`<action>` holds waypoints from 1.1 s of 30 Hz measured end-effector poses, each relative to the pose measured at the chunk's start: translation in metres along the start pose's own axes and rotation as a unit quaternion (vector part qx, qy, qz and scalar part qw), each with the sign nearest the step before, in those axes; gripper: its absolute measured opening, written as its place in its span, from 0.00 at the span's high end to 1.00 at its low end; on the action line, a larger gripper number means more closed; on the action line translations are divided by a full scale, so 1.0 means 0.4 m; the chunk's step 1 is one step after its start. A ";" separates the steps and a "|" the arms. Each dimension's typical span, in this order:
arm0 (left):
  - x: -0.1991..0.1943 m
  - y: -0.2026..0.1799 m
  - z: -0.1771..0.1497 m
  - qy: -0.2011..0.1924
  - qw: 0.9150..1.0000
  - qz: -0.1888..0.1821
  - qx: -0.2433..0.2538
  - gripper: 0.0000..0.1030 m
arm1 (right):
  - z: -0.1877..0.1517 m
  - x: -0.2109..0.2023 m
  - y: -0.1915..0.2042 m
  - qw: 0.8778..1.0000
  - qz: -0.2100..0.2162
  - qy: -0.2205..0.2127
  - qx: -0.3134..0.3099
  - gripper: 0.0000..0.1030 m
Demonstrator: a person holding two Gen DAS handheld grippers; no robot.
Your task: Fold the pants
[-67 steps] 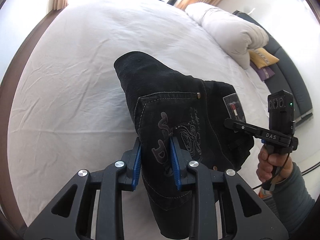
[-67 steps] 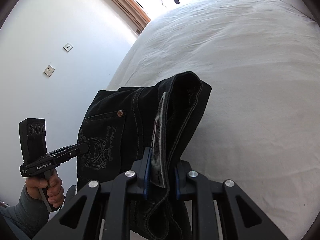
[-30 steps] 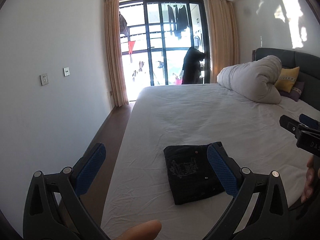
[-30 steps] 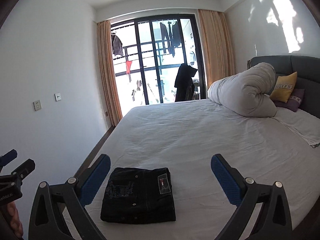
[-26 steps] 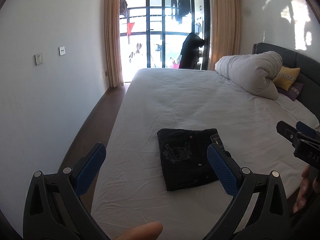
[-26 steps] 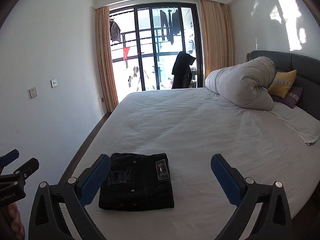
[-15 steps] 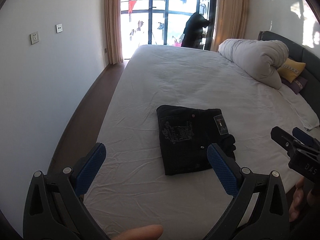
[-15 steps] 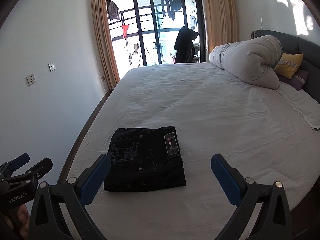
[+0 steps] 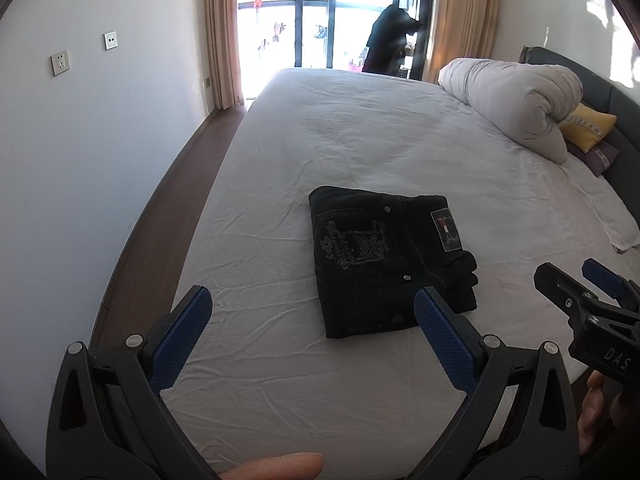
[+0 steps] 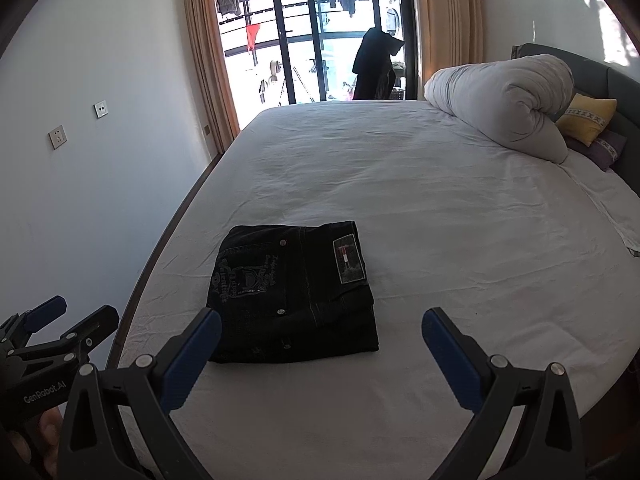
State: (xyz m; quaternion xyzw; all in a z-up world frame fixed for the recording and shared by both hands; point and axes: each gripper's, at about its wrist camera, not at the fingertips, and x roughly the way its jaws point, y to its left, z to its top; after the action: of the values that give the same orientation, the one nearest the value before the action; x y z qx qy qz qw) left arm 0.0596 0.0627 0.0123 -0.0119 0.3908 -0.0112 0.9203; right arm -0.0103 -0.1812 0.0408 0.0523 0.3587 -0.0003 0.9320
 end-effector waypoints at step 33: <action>0.036 -0.004 -0.011 0.020 1.000 -0.001 0.001 0.00 | -0.021 0.023 -0.006 1.000 -0.001 0.022 -0.005 0.00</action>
State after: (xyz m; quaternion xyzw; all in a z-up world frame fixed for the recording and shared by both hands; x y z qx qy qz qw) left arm 0.0663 0.0607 -0.0010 -0.0114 0.4089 -0.0122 0.9124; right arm -0.0091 -0.1824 0.0280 0.0474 0.3791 0.0012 0.9241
